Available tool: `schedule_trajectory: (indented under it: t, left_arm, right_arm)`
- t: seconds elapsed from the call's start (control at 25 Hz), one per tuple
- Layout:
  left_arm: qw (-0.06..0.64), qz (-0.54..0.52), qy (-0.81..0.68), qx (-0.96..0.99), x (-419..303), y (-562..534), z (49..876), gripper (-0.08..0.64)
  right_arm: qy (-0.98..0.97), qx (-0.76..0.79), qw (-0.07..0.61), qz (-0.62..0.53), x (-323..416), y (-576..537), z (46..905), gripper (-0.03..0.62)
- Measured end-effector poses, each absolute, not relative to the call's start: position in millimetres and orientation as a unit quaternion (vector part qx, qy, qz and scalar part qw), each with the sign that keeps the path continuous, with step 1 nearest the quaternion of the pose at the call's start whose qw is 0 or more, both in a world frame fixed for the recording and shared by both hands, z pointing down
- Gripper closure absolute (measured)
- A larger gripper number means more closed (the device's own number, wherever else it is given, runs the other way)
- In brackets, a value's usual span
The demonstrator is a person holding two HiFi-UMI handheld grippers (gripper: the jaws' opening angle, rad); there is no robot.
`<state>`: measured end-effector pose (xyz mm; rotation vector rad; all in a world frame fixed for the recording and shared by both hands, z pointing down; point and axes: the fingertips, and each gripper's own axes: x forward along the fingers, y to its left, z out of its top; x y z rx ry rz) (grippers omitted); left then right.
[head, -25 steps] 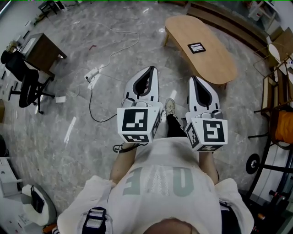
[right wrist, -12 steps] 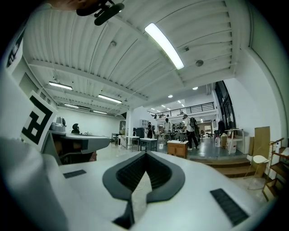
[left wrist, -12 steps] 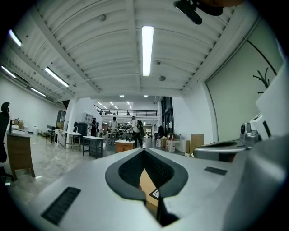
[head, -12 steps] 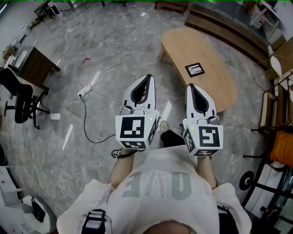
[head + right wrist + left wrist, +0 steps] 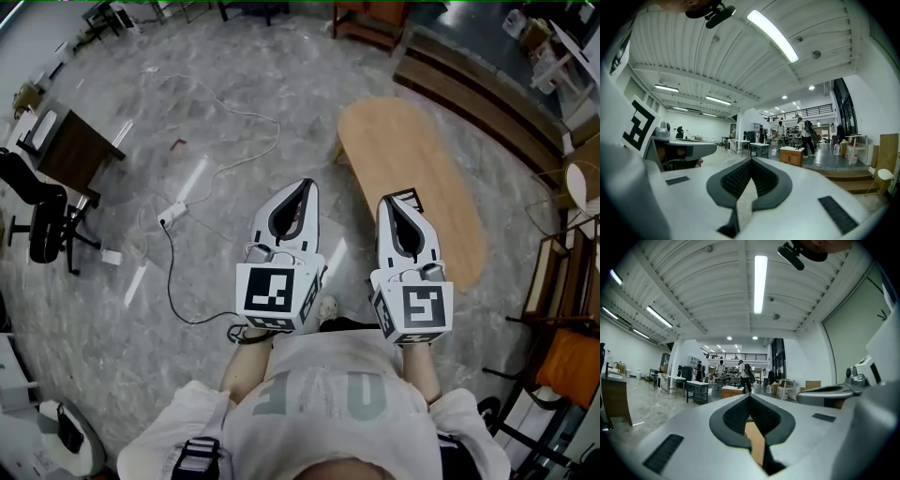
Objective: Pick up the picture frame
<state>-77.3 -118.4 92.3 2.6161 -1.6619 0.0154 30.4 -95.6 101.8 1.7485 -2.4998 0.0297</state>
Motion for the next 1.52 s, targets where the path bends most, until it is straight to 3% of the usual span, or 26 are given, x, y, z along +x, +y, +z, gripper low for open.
schedule_trajectory:
  t: [1.52]
  left_arm:
    - [-0.017,-0.016,-0.503,0.864,-103,-201,50,0.551]
  right_arm:
    - [-0.803,0.596,0.009,-0.009,-10,-170,69,0.588]
